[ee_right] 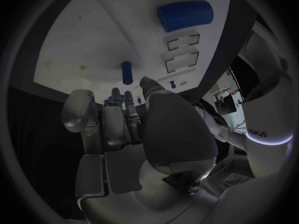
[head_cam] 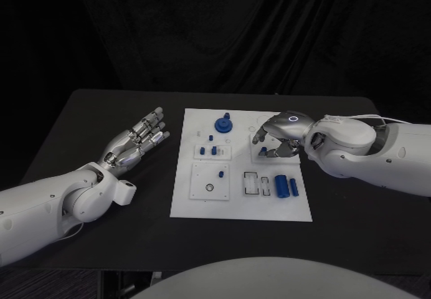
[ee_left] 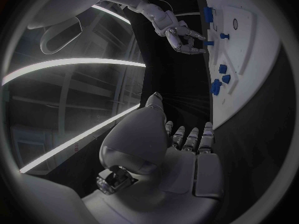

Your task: Assemble the parts on the task board

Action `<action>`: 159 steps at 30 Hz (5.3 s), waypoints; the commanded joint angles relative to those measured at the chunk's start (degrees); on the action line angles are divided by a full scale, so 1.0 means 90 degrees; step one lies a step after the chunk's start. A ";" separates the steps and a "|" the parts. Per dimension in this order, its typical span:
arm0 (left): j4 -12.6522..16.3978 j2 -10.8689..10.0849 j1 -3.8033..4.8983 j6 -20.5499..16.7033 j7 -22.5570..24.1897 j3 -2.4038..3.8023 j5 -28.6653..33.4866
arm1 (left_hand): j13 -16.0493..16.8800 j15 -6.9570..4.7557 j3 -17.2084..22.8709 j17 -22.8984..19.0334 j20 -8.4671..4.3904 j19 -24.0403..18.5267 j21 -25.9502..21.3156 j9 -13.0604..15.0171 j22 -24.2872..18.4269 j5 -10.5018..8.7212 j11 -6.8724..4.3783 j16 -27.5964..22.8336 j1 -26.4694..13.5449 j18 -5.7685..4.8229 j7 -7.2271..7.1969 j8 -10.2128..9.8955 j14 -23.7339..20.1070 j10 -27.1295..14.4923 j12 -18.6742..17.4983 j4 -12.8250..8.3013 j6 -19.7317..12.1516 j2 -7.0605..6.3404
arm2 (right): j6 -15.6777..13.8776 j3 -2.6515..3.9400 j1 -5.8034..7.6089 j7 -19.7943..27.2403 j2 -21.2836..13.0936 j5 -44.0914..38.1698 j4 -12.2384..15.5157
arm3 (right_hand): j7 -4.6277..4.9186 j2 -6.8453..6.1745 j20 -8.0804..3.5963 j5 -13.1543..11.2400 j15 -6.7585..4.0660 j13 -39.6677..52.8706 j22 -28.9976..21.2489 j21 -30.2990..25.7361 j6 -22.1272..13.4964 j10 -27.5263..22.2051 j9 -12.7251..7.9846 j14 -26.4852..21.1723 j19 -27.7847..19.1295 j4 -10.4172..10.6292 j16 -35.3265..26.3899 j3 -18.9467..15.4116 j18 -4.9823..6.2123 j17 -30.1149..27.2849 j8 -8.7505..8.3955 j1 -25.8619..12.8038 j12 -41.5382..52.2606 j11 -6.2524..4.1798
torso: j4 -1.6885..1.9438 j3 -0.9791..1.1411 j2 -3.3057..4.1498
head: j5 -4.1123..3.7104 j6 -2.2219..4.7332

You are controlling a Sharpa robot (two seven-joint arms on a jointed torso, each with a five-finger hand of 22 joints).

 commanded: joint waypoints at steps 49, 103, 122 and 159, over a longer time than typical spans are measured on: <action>-0.0039 0.0037 -0.0026 0.0167 0.0567 0.0006 0.0025 | -0.0009 0.0105 0.0053 -0.0011 0.0148 0.0006 -0.0036 0.0017 -0.0004 0.0173 0.0061 -0.0023 0.0111 0.0008 0.0145 0.0030 0.0008 0.0000 0.0000 -0.0029 0.0068 0.0041 | -0.0456 0.0003 -0.0176 0.0336 0.0056 -0.0035 -0.0191 | 0.0141 0.0113 -0.0103 -0.0004 -0.0146 0.0038 0.0976 0.0335 0.1073 0.1451 0.0715 0.0061 -0.0083 -0.0886 -0.0010 0.1170 -0.0056 -0.0158 0.0426 0.0426 -0.0177 -0.0276 | 0.0001 -0.0002 -0.0011 | 0.0040 -0.0001; -0.0110 0.0103 -0.0045 0.0210 0.0529 0.0006 0.0025 | -0.0008 0.0088 0.0133 -0.0011 0.0181 -0.0011 -0.0048 0.0018 -0.0050 0.0493 0.0085 -0.0023 0.0231 0.0069 0.0193 0.0031 0.0008 0.0002 0.0002 -0.0159 0.0079 0.0100 | -0.0047 0.0007 -0.0500 0.0707 0.1791 -0.0553 0.0156 | 0.0240 0.0062 -0.0108 -0.0007 -0.0129 0.0064 0.0975 0.0409 0.1124 0.1807 0.1069 0.0089 -0.0088 -0.1252 -0.0024 0.1413 -0.0062 -0.0196 0.0425 0.0488 -0.0354 -0.0279 | 0.0007 -0.0007 -0.0005 | 0.0143 -0.0001; -0.0128 0.0126 -0.0047 0.0232 0.0496 0.0006 0.0025 | -0.0009 0.0090 0.0151 -0.0011 0.0188 -0.0012 -0.0049 0.0016 -0.0056 0.0558 0.0091 -0.0023 0.0251 0.0077 0.0191 0.0028 0.0008 -0.0001 0.0001 -0.0190 0.0067 0.0112 | 0.0122 0.0007 -0.0554 0.0671 0.1668 -0.0570 0.0242 | 0.0243 0.0068 -0.0107 -0.0007 -0.0130 0.0076 0.0963 0.0359 0.1128 0.1835 0.1078 0.0067 -0.0111 -0.1289 -0.0068 0.1436 -0.0052 -0.0250 0.0413 0.0512 -0.0352 -0.0282 | 0.0005 -0.0008 0.0003 | 0.0139 -0.0001; -0.0168 0.0150 -0.0049 0.0249 0.0443 0.0006 0.0025 | -0.0010 0.0089 0.0204 -0.0011 0.0195 -0.0016 -0.0051 0.0015 -0.0066 0.0605 0.0104 -0.0023 0.0294 0.0086 0.0204 0.0026 0.0008 -0.0004 -0.0001 -0.0241 0.0056 0.0166 | 0.0057 0.0006 -0.0555 0.0827 0.1762 -0.0570 0.0149 | -0.0053 -0.0106 -0.0031 -0.0012 -0.0065 0.0034 0.0897 0.0115 -0.0242 0.0889 0.0719 -0.0076 -0.0285 -0.1072 -0.0223 0.1493 -0.0004 -0.0457 -0.0241 0.0002 -0.0796 -0.0053 | 0.0003 -0.0011 -0.0009 | 0.0205 -0.0001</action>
